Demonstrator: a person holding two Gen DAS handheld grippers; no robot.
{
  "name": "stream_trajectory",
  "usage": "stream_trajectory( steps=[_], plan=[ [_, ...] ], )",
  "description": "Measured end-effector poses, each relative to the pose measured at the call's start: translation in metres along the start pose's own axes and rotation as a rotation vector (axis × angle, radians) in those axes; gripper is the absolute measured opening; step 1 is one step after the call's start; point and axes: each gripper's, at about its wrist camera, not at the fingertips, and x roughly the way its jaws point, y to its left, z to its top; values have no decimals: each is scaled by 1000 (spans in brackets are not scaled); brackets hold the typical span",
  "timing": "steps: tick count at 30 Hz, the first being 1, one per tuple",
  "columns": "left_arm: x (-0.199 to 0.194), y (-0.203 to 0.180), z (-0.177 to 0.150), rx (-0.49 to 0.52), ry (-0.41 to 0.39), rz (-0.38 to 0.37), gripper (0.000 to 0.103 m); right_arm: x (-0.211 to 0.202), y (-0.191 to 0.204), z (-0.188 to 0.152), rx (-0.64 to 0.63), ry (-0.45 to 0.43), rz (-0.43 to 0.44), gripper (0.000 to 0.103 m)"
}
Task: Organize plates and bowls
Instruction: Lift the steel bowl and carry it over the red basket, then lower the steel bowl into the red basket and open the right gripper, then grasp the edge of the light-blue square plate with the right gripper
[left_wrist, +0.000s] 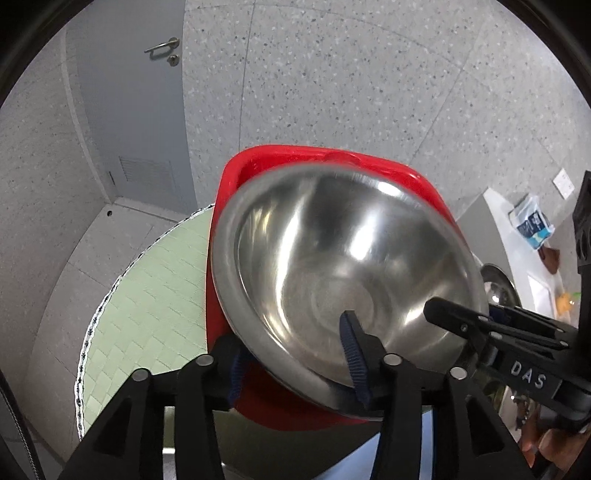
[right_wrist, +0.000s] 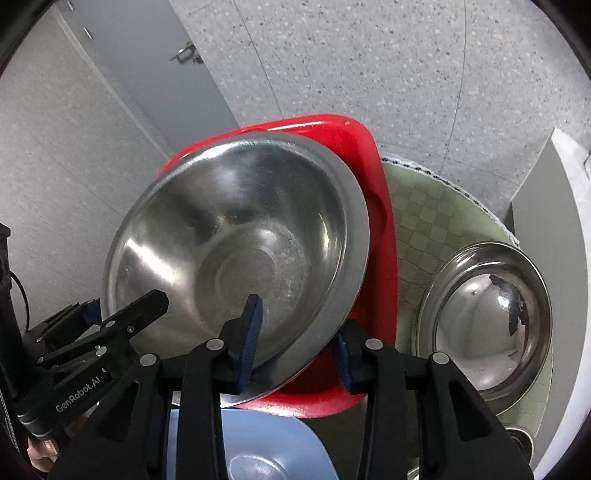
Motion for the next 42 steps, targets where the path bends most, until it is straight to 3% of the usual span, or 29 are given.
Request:
stream_trajectory(
  steps=[5, 10, 12, 14, 21, 29, 37, 40, 42],
  plan=[
    [-11, -13, -3, 29, 3, -8, 63, -1, -1, 0, 4, -3, 19, 47],
    [-38, -11, -16, -10, -24, -38, 75, -21, -3, -4, 11, -49, 20, 66],
    [-57, -10, -24, -12, -68, 35, 93, -34, -5, -9, 13, -73, 34, 73],
    [-74, -7, -32, -9, -111, 63, 96, -48, -4, -15, -3, -106, 27, 79],
    [-133, 0, -88, -86, -220, 110, 101, -104, -6, -59, -17, -231, 21, 80],
    [-172, -17, -192, -169, -313, 187, 102, -150, -17, -129, -33, -353, 21, 84],
    [-174, -44, -258, -199, -249, 185, 101, -156, -41, -191, -4, -323, 22, 84],
    [-164, -52, -271, -200, -198, 174, 93, -156, -47, -207, 2, -316, 24, 84],
    [-154, -54, -272, -214, -144, 137, 74, -157, -50, -216, -1, -308, 17, 84]
  ],
)
